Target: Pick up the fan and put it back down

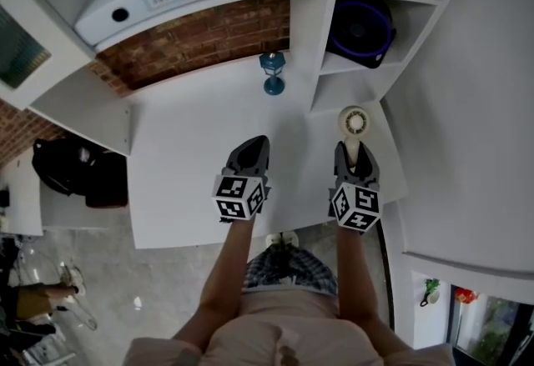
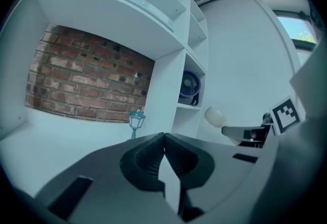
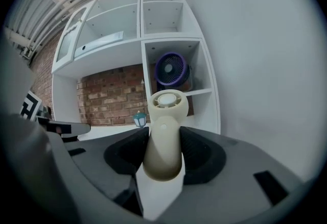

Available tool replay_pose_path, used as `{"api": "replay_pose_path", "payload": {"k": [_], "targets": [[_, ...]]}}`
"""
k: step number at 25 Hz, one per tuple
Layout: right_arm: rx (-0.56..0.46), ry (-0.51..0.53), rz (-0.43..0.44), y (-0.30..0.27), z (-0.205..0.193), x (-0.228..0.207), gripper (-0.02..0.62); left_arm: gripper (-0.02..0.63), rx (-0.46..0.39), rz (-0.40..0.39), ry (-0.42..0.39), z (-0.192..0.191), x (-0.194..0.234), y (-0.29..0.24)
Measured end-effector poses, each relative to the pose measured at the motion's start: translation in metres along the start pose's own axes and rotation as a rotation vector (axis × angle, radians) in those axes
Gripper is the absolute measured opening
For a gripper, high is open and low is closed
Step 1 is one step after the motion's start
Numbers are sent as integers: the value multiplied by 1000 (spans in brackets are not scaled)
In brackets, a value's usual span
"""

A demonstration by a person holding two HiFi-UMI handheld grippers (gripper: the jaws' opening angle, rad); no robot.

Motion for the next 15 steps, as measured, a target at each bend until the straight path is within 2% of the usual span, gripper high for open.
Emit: {"api": "replay_pose_path", "payload": {"k": [15], "targets": [[302,-30,-66,-34,-97,-29,204,28,153,-23,68,-80,-2,-35]]}}
Point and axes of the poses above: the fingertips, and each gripper's own axes: y backward along the fingers, x to its left, z out of its top, the point moved 8 cm from there along y, backward along the fingers, and after that the axes turned 5 degrees about -y, right-handed, at the moved point
